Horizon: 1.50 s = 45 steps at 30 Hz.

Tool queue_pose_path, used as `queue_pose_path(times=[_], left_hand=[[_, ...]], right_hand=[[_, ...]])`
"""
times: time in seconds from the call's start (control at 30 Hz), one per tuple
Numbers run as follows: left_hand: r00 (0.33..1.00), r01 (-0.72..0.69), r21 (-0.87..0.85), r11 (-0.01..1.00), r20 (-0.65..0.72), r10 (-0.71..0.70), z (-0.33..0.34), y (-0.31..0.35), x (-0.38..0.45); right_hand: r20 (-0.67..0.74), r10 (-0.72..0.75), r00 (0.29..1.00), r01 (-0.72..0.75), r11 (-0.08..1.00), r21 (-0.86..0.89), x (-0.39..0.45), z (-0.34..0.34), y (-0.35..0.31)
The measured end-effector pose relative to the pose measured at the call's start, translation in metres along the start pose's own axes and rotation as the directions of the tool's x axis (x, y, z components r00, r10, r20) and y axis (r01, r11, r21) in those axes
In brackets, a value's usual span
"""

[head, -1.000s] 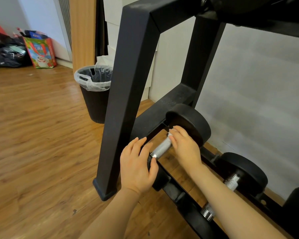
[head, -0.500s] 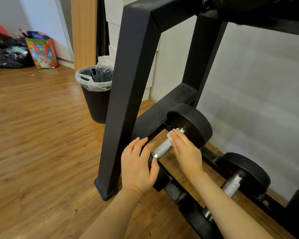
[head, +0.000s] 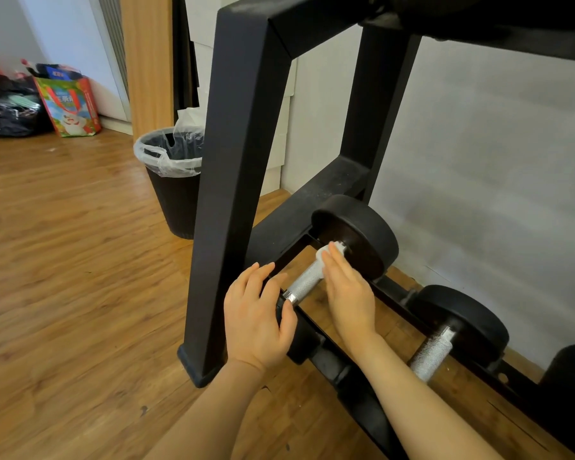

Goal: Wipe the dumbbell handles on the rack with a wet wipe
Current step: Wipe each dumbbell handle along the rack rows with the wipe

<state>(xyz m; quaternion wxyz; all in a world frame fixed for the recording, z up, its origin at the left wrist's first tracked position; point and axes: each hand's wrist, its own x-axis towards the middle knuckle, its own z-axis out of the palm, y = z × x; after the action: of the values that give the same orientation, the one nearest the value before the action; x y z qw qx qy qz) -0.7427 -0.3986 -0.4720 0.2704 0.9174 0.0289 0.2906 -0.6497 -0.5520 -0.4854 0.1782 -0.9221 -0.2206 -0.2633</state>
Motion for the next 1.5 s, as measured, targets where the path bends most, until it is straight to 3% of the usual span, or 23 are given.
queue_pose_path(times=[0.1, 0.43, 0.63, 0.9, 1.07, 1.17, 1.33, 1.43, 1.5], left_hand=[[1.000, -0.007, 0.000, 1.000, -0.006, 0.007, 0.001, 0.001, 0.001], [1.000, -0.002, -0.009, 1.000, -0.019, 0.002, -0.001, 0.001, 0.001], [1.000, -0.017, -0.004, 1.000, -0.027, 0.016, -0.001, 0.001, 0.002], [0.999, -0.023, -0.019, 1.000, -0.043, 0.022, 0.001, 0.000, 0.003], [0.999, -0.019, -0.022, 1.000, -0.041, 0.018, 0.001, 0.000, 0.002], [1.000, -0.008, -0.006, 1.000, -0.028, 0.008, 0.001, 0.000, 0.000], [1.000, -0.018, -0.011, 1.000, -0.023, 0.018, 0.001, -0.001, 0.001], [1.000, -0.016, -0.005, 1.000, -0.021, 0.016, 0.001, -0.001, 0.002], [0.999, -0.030, 0.000, 1.000, -0.027, 0.030, 0.000, -0.001, 0.002]], right_hand=[[0.018, -0.071, 0.997, 0.071, 0.997, 0.033, -0.004, 0.001, -0.002], [-0.020, 0.099, 0.995, -0.099, 0.995, 0.009, -0.004, 0.002, 0.004], [-0.026, 0.004, 1.000, -0.001, 0.995, 0.095, -0.016, 0.003, -0.005], [-0.073, 0.195, 0.978, -0.180, 0.968, 0.176, -0.003, 0.001, -0.009], [-0.052, 0.222, 0.974, -0.206, 0.953, 0.222, 0.001, 0.000, -0.022], [-0.099, 0.388, 0.916, -0.345, 0.891, 0.296, -0.003, -0.001, -0.033], [-0.113, 0.724, 0.681, -0.538, 0.599, 0.593, 0.009, 0.000, -0.056], [-0.108, 0.755, 0.647, -0.551, 0.561, 0.618, 0.014, 0.001, -0.055], [-0.110, 0.740, 0.664, -0.555, 0.586, 0.590, 0.012, 0.003, -0.053]])
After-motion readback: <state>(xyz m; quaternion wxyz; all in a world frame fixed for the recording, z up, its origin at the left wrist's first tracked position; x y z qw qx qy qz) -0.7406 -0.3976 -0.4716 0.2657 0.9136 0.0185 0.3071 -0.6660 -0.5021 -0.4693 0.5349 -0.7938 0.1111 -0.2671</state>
